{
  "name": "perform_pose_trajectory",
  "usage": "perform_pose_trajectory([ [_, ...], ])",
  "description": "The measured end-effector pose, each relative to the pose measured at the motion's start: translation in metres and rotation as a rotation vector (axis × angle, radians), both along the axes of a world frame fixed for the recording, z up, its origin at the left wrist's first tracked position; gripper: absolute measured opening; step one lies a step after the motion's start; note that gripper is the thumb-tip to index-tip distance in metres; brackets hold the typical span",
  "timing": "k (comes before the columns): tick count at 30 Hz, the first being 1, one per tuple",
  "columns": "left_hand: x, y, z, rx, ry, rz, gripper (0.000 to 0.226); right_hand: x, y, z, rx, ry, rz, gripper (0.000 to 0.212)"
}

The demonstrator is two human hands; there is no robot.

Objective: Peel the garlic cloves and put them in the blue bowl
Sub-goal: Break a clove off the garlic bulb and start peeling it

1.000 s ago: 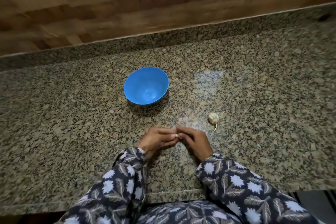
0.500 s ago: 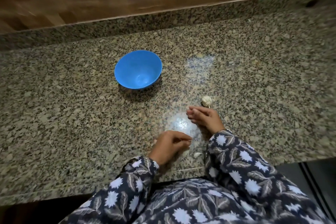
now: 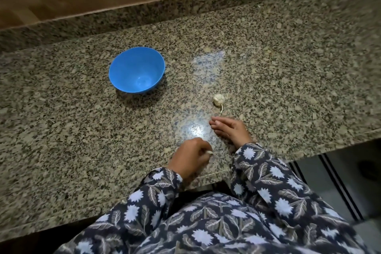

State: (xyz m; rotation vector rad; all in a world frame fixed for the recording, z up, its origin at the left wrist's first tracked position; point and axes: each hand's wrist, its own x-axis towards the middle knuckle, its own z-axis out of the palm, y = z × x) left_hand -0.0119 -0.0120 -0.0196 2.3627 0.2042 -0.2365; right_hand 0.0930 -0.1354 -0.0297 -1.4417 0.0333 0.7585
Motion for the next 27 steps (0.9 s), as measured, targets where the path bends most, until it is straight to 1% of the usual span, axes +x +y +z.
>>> perform_pose_trajectory([
  [3, 0.009, 0.017, -0.003, -0.279, 0.028, 0.399, 0.01, -0.001, 0.007, 0.004, -0.019, -0.03, 0.006, 0.026],
  [4, 0.012, 0.023, -0.002, -0.413, 0.022, 0.546, 0.01, -0.001, 0.011, 0.006, -0.026, -0.04, 0.023, 0.025],
  [6, 0.017, 0.035, 0.005, -0.762, 0.024, 0.802, 0.009, -0.002, 0.021, 0.01, -0.044, -0.053, 0.102, 0.023],
  [7, 0.018, 0.039, 0.009, -0.908, 0.021, 0.88, 0.01, -0.003, 0.028, 0.011, -0.053, -0.06, 0.149, 0.022],
  [8, 0.018, 0.043, 0.011, -0.988, 0.005, 0.916, 0.012, -0.004, 0.036, 0.012, -0.055, -0.059, 0.191, 0.023],
  [9, 0.017, 0.046, 0.012, -1.004, -0.019, 0.918, 0.015, -0.006, 0.044, 0.013, -0.051, -0.051, 0.226, 0.024],
  [12, 0.012, 0.053, 0.013, -0.901, -0.088, 0.88, 0.016, -0.01, 0.067, 0.013, -0.075, -0.057, 0.332, 0.023],
  [17, 0.011, 0.065, 0.004, -0.67, -0.174, 0.843, 0.012, -0.007, 0.081, 0.008, -0.094, -0.084, 0.432, 0.022],
  [19, 0.012, 0.068, 0.004, -0.564, -0.201, 0.774, 0.013, -0.004, 0.081, 0.008, -0.094, -0.107, 0.459, 0.019],
  [22, 0.014, 0.072, 0.003, -0.288, -0.253, 0.612, 0.016, 0.003, 0.079, 0.007, -0.105, -0.115, 0.5, 0.02],
  [24, 0.016, 0.076, 0.001, -0.127, -0.292, 0.528, 0.017, 0.009, 0.08, 0.003, -0.071, -0.1, 0.526, 0.022],
  [27, 0.02, 0.08, -0.003, 0.008, -0.349, 0.403, 0.019, 0.017, 0.08, 0.002, -0.022, -0.085, 0.539, 0.019],
])
